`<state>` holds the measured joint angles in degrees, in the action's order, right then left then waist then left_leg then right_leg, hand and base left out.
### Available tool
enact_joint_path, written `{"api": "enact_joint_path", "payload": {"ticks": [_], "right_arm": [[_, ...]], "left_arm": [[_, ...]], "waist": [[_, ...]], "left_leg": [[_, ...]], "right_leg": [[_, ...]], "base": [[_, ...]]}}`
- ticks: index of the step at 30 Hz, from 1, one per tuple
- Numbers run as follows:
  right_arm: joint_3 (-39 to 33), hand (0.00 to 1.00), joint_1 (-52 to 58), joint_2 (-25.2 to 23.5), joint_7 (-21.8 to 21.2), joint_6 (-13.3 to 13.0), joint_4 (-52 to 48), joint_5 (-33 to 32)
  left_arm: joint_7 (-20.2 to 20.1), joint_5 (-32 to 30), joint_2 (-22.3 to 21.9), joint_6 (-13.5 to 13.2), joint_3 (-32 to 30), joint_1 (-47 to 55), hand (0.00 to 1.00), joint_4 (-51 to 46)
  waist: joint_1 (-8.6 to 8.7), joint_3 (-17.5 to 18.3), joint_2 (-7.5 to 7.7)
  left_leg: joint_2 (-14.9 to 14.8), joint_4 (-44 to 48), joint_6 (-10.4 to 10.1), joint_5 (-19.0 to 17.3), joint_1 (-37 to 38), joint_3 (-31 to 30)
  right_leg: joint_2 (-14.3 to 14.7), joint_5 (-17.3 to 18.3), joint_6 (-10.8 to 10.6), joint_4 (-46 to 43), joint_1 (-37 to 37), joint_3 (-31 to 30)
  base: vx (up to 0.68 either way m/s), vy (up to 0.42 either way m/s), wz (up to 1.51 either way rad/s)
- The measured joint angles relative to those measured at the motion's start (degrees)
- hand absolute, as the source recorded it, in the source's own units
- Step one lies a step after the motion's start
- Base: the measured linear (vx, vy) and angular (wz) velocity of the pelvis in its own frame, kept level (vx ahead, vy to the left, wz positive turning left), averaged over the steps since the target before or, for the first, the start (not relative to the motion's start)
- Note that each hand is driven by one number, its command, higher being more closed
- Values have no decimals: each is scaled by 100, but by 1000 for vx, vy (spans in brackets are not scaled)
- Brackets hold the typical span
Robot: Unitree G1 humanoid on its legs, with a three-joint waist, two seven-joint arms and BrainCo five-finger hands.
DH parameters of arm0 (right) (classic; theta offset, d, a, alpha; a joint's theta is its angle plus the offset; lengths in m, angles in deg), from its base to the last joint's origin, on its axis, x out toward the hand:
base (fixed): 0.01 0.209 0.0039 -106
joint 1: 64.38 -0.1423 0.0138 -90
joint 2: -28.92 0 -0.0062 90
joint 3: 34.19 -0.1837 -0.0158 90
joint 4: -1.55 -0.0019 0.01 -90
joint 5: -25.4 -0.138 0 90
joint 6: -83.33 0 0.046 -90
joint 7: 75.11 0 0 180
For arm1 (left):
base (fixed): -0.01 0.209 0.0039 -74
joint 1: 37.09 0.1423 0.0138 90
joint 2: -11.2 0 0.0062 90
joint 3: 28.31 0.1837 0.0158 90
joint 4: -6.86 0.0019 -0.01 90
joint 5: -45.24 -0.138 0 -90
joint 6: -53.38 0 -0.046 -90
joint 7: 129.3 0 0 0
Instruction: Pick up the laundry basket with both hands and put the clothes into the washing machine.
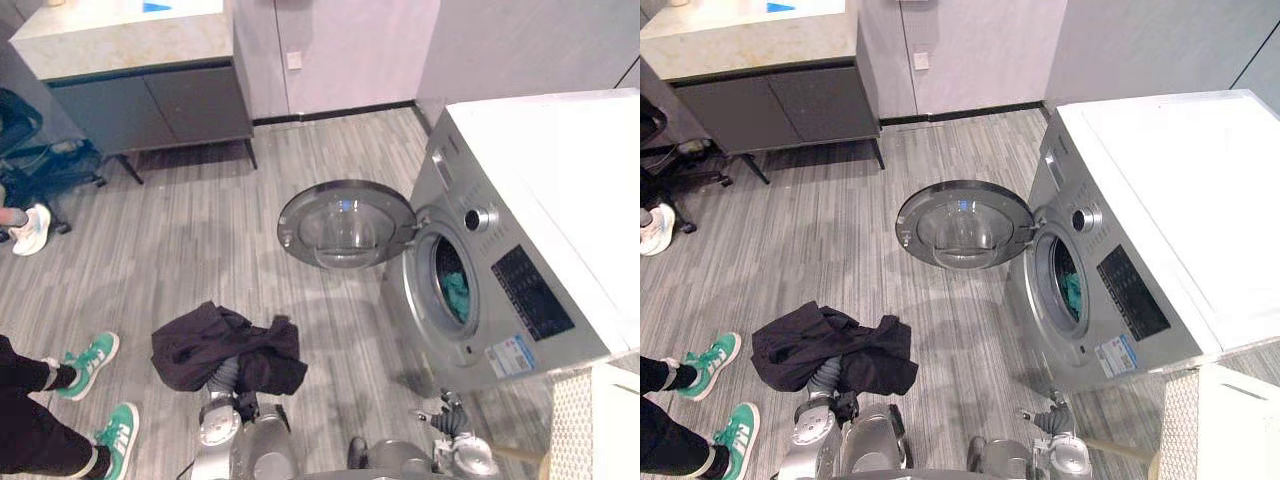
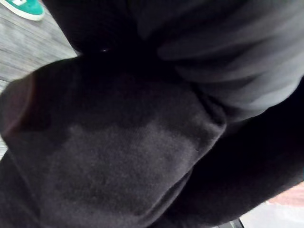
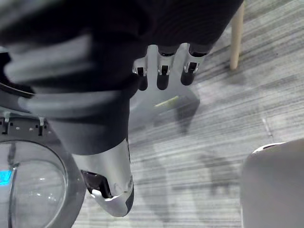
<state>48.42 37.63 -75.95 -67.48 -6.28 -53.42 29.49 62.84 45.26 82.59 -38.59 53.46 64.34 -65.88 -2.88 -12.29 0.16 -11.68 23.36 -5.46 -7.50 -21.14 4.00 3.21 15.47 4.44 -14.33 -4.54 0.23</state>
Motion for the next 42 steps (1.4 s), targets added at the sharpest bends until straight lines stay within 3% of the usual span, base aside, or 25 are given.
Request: {"api": "enact_joint_path", "payload": {"ticks": [1,2,3,4,6,8,10,14,16,17,19,20,21,22,23,24,25,27,28,29,31,33,38,39,42], "right_arm": [[-13,0,39,16,2,7,16,1],[-69,0,100,26,6,10,26,4],[-104,0,125,-19,14,11,42,3],[-105,0,199,-156,16,15,59,3],[-102,0,244,-277,13,17,60,3],[-97,0,111,-352,-8,26,63,4],[-88,0,6,-396,-10,22,63,8],[-51,0,-493,-305,-11,13,918,118],[-71,0,-689,-107,-12,27,1316,152],[-133,0,-706,79,-10,51,1425,215],[-282,0,-635,165,-14,78,1464,166],[-345,0,-595,227,-2,103,1469,166],[-354,0,-571,255,7,108,1470,163],[-367,0,-532,273,17,108,1474,125],[-465,0,-568,291,79,112,1506,95],[-506,0,-592,288,109,112,1516,95],[-567,0,-597,268,122,124,1535,89],[-610,0,-554,257,131,127,1541,89],[-662,0,-546,260,162,126,1537,89],[-704,0,-548,144,211,132,1552,77],[-697,0,-534,60,220,122,1508,79],[-590,0,-670,37,236,118,1272,75],[-289,0,-1459,163,424,113,823,10],[-234,0,-1644,161,472,118,709,-26],[-159,0,-1949,156,565,127,301,-158]], "left_arm": [[-5,-66,-2,1,50,63,100,9],[-68,-86,10,7,105,133,100,31],[-92,-94,10,10,112,171,100,35],[-98,-100,104,18,130,210,100,41],[-104,-100,190,23,153,188,100,33],[-97,-96,271,30,157,101,100,25],[-96,-94,345,29,161,50,100,-2],[-106,-81,658,12,161,-119,100,172],[-154,-79,716,51,72,-153,100,435],[-223,-81,647,87,86,-136,100,563],[-227,-94,558,122,47,-101,100,570],[-253,-94,497,151,15,-60,100,570],[-280,-92,503,152,15,-26,100,564],[-344,-91,503,150,133,-27,100,561],[-352,-89,487,141,255,-60,100,528],[-356,-85,489,140,302,-77,100,521],[-382,-81,486,139,373,-117,100,518],[-386,-80,462,139,375,-121,100,519],[-379,-79,411,136,383,-127,100,519],[-374,-71,428,142,431,-152,100,527],[-361,-72,502,138,503,-177,100,309],[-319,-66,563,128,590,-417,100,25],[-50,5,611,28,651,-1316,100,-199],[62,49,611,22,652,-1573,100,-221],[324,163,622,-4,620,-2176,100,-438]], "waist": [[31,53,-83],[18,118,-84],[9,148,11],[44,256,260],[37,341,406],[14,317,391],[44,315,384],[82,455,504],[120,501,472],[271,419,269],[346,315,86],[323,263,-8],[289,250,-21],[194,235,40],[164,240,30],[163,240,32],[156,237,38],[147,240,24],[143,266,-144],[162,215,19],[176,180,155],[140,-169,251],[26,-817,157],[37,-936,72],[37,-1201,77]], "left_leg": [[-17,-210,-61,60,6,-235],[-16,72,-47,376,30,-290],[-19,297,13,308,46,-201],[0,569,83,-59,133,210],[-86,750,209,-394,381,808],[-303,647,410,-617,1041,1735],[-407,408,421,-627,1552,2385],[-426,-146,163,-728,2165,3695],[-409,-75,157,-728,2191,3827],[-567,201,160,-730,2196,3811],[-988,1039,229,-690,2184,3676],[-1364,1972,643,-440,2071,3293],[-1499,2499,961,-161,1880,2971],[-1478,3126,882,-262,1481,2265],[-1244,3161,663,-602,1098,1679],[-1103,3069,595,-704,954,1451],[-742,2527,429,-893,735,899],[-319,1434,306,-859,696,231],[-141,521,46,-550,816,-185],[-67,491,-75,-588,918,-85],[-3,566,-45,-609,829,137],[-27,1192,178,-756,439,329],[-258,2717,394,-1460,-1042,741],[-357,3155,410,-1633,-1531,755],[-496,3995,459,-1783,-2665,658]], "right_leg": [[68,205,-140,-81,-28,-242],[61,482,-266,-313,-19,-562],[-9,614,-351,-446,-11,-742],[-193,735,-499,-701,70,-1006],[-366,665,-705,-1309,390,-1169],[-645,288,-1336,-2436,1040,-795],[-1002,270,-1303,-2784,1384,205],[-1685,-201,-576,-1821,1596,2992],[-1560,-132,-391,-1429,1579,3242],[-1270,-152,-395,-1058,1454,3047],[-955,-234,-346,-739,1153,2859],[-730,-239,-337,-563,825,2633],[-685,-235,-320,-480,666,2516],[-635,-214,-289,-434,551,2225],[-639,-210,-283,-417,568,1993],[-644,-212,-287,-406,580,1915],[-644,-228,-313,-388,589,1665],[-625,-233,-379,-419,585,1354],[-538,-222,-524,-482,589,1163],[-589,-187,-645,-572,645,946],[-760,-178,-670,-880,976,809],[-861,-145,-734,-1585,1565,605],[-950,420,-1036,-3152,3353,49],[-919,499,-1053,-3577,3907,-49],[-911,703,-1040,-4502,5111,-179]], "base": [[353,302,-121],[368,375,-128],[391,387,-135],[449,432,-143],[340,329,-155],[232,275,-181],[129,190,-166],[112,96,-148],[197,-54,-144],[185,-78,-82],[169,-86,-89],[159,-61,-100],[167,-26,-122],[159,59,-116],[140,74,-111],[160,104,-104],[168,145,-99],[171,202,-105],[163,244,-89],[186,247,-76],[100,174,-45],[-61,183,-40],[-251,111,-55],[-343,47,-41],[-220,-16,-15]]}}
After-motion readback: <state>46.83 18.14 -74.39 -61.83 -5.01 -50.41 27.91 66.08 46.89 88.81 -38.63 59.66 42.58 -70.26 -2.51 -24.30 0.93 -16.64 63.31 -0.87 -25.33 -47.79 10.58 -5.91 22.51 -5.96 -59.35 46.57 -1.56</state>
